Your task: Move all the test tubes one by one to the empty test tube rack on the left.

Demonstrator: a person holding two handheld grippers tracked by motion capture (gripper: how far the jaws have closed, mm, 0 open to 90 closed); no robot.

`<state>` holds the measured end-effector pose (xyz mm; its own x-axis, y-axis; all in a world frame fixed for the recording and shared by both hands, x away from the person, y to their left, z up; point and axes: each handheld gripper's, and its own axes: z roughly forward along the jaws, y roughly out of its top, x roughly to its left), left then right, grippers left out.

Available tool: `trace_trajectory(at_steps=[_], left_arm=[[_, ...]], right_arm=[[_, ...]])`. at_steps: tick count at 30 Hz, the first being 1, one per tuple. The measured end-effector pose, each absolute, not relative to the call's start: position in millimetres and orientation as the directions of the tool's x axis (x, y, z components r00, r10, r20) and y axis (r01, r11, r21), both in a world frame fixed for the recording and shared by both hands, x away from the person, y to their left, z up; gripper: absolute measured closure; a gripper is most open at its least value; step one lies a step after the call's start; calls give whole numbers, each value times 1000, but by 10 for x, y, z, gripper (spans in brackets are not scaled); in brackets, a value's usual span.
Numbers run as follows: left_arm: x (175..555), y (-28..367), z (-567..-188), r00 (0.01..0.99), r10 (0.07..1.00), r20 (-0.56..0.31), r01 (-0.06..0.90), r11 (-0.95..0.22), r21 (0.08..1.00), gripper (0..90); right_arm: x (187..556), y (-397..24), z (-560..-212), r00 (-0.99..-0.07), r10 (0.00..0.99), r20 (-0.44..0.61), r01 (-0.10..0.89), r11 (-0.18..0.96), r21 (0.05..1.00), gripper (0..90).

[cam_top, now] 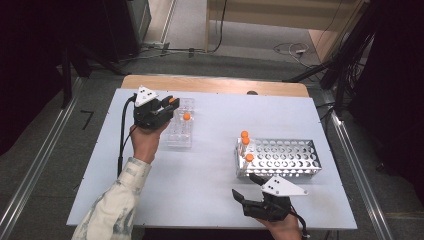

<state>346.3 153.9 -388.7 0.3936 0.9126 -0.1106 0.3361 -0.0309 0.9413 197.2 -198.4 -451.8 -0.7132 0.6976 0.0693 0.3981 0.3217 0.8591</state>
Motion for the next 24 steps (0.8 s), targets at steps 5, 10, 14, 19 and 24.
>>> trace_trajectory(at_steps=[5, 10, 14, 19, 24], left_arm=[[3484, 1496, -3935, 397, 914, -85, 338, -60, 939, 702], [3488, 1448, -4035, 396, 916, -69, 351, -82, 933, 701], [3489, 1429, -4119, 391, 918, -63, 362, -90, 928, 701], [3484, 1423, -4153, 387, 920, -60, 365, -93, 926, 700], [3476, 1420, -4154, 378, 924, -59, 368, -92, 925, 671]], right_arm=[[1974, -1986, -4523, -713, 698, 67, 398, 324, 858, 238], [1973, -1988, -4523, -715, 696, 66, 396, 324, 859, 238], [1971, -1986, -4528, -714, 696, 68, 399, 325, 858, 238], [1968, -1983, -4527, -716, 695, 67, 397, 326, 858, 238], [1968, -1984, -4527, -716, 695, 67, 397, 326, 858, 238]])
